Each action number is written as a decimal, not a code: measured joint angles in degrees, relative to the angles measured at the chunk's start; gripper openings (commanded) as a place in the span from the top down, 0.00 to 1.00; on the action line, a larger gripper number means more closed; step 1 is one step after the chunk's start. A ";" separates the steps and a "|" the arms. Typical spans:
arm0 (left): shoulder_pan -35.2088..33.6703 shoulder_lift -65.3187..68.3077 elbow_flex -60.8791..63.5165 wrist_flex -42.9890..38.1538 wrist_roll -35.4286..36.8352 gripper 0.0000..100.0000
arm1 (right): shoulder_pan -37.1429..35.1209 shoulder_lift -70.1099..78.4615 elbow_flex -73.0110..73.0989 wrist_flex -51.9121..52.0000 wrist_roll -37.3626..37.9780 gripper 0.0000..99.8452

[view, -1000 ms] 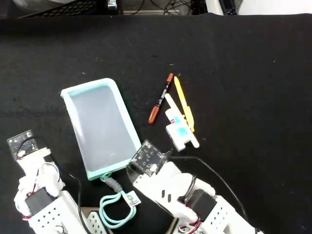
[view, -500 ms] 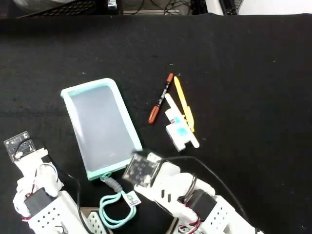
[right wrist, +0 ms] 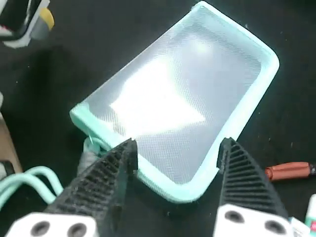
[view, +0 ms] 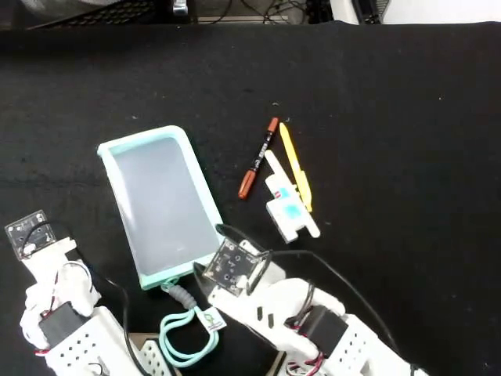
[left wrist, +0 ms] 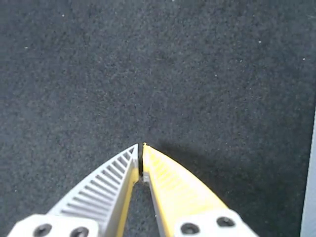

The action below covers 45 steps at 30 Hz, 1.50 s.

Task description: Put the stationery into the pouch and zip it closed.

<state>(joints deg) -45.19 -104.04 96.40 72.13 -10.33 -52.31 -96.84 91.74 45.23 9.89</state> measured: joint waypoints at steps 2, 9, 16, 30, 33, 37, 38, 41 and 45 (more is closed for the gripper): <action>0.00 0.00 0.00 0.00 0.00 0.97 | 0.00 6.07 -4.66 -1.49 0.00 0.72; 0.00 0.00 0.00 0.00 0.00 0.97 | -8.18 37.01 -14.42 -3.60 -5.19 0.71; 0.00 0.00 0.00 0.00 0.00 0.97 | -11.16 53.71 -19.16 -4.84 -10.73 0.71; 0.00 0.00 0.00 0.00 0.00 0.97 | -14.68 55.65 -15.74 -14.68 -12.40 0.71; 0.00 0.00 0.00 0.00 0.00 0.97 | -14.68 55.91 -15.74 -15.21 -12.40 0.71; 0.00 0.00 0.00 0.00 0.00 0.97 | -12.84 60.57 -17.14 -14.24 -12.31 0.71; 0.00 0.00 0.00 0.00 0.00 0.97 | -12.66 62.51 -18.90 -13.36 -12.13 0.71; 0.00 0.00 0.00 0.00 0.00 0.97 | -12.66 70.51 -25.49 -9.41 -10.11 0.71; 0.00 0.00 0.00 0.00 0.00 0.97 | -12.66 82.37 -36.66 -1.76 -8.79 0.71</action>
<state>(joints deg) -45.19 -104.04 96.40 72.13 -10.33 -64.97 -14.46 55.08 43.47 1.10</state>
